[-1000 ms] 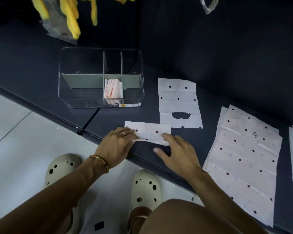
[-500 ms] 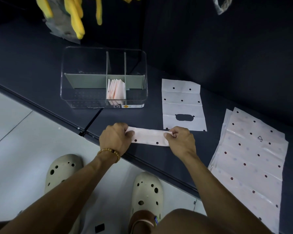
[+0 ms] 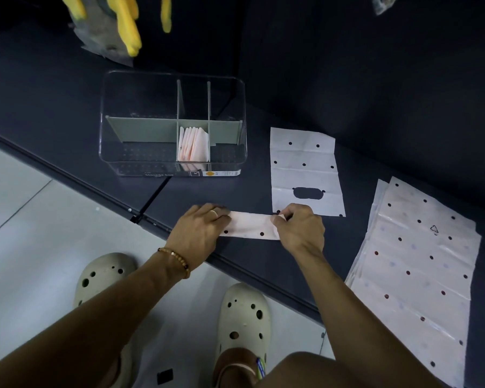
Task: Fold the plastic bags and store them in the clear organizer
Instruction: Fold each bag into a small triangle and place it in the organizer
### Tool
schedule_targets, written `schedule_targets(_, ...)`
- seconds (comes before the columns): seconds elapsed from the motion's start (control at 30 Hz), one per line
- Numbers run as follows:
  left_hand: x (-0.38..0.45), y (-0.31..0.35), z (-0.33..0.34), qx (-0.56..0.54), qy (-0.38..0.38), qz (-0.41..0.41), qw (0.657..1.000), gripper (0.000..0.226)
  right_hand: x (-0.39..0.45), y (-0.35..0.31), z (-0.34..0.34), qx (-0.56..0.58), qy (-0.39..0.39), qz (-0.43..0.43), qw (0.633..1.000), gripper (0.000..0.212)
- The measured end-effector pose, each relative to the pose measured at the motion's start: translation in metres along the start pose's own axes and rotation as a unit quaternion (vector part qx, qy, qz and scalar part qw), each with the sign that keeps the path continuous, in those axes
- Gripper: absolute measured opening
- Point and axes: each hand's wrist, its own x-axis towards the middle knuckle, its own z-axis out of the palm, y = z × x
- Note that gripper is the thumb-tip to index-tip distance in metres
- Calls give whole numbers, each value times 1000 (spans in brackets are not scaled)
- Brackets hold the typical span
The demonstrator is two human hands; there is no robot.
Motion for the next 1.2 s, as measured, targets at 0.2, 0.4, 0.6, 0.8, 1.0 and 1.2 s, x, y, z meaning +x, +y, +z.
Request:
schedule_targets(0.2,-11,-14,4,28,-43,48,998,50,-21,-5,7,-183,113,-230,949,23)
schedule_targets(0.4,-16,-17,7,-25,-30,19,999,47,-60,-14,56,-143,-99,-360,916,58)
schedule_targets(0.6,-15,-19,10,-22,-11,8,1000,42,-32,33,25,-298,-103,-389,865,68)
schedule_targets(0.8,-16,-17,12,-16,-14,4,1000,42,-13,66,-12,-331,-127,-347,868,68)
schedule_targets(1.0,-31,0,6,18,16,-28,999,22,-53,37,4,-263,1,-390,882,50)
schedule_targets(1.2,-57,0,-3,-6,-53,18,998,46,-63,24,21,-225,-3,-402,888,37)
